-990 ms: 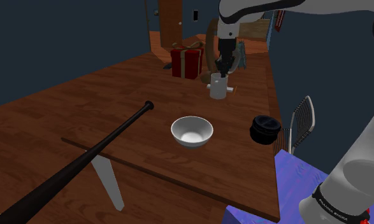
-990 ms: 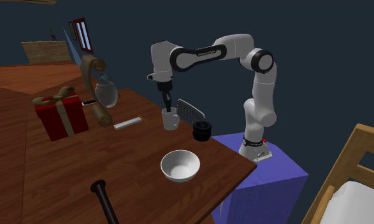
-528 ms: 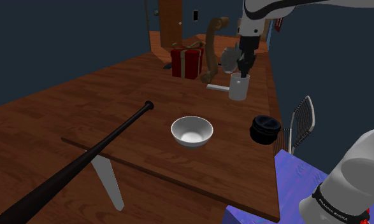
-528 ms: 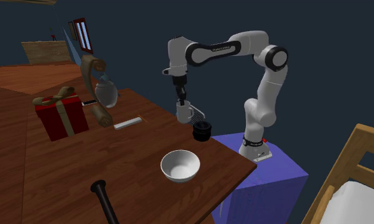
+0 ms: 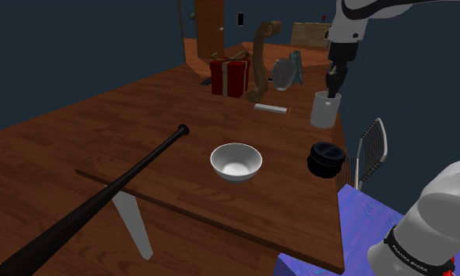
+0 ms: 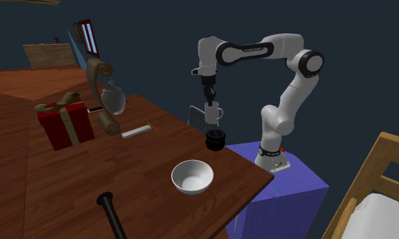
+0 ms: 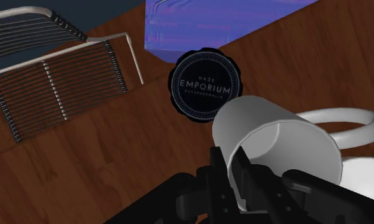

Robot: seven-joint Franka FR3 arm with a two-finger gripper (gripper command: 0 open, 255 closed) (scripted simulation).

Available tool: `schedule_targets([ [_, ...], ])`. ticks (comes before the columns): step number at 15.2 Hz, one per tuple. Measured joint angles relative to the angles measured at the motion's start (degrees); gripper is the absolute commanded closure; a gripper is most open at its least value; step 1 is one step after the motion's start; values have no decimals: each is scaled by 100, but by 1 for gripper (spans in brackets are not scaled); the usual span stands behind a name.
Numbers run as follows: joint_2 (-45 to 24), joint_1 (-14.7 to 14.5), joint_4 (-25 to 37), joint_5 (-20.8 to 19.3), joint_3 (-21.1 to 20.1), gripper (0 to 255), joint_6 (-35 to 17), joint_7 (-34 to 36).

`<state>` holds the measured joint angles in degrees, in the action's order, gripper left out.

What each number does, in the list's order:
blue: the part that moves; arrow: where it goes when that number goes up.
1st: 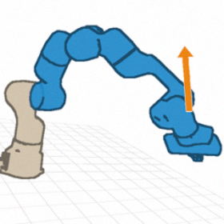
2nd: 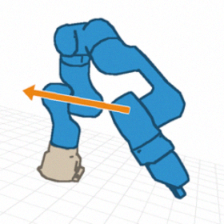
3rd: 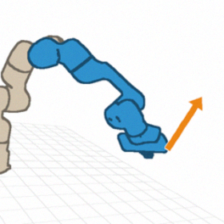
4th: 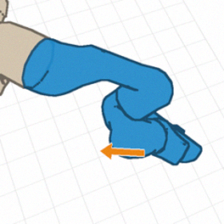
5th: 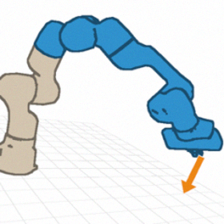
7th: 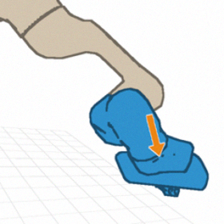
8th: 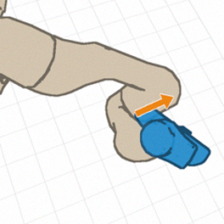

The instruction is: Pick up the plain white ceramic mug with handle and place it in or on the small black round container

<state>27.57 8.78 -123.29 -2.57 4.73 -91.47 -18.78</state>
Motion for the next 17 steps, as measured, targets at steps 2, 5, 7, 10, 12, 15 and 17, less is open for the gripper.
schedule_targets([
  [2,358,78,-208,-96,114,255,143,-161],
  [5,760,161,-529,-204,226,255,217,-314],
  [7,828,169,-698,-216,236,255,118,-318],
  [10,857,180,-950,-237,261,255,-103,-328],
  [12,891,183,-1130,-243,263,255,-249,-317],
  [15,909,190,-1368,-257,278,255,-468,-313],
  [17,897,193,-1526,-265,290,255,-638,-310],
])
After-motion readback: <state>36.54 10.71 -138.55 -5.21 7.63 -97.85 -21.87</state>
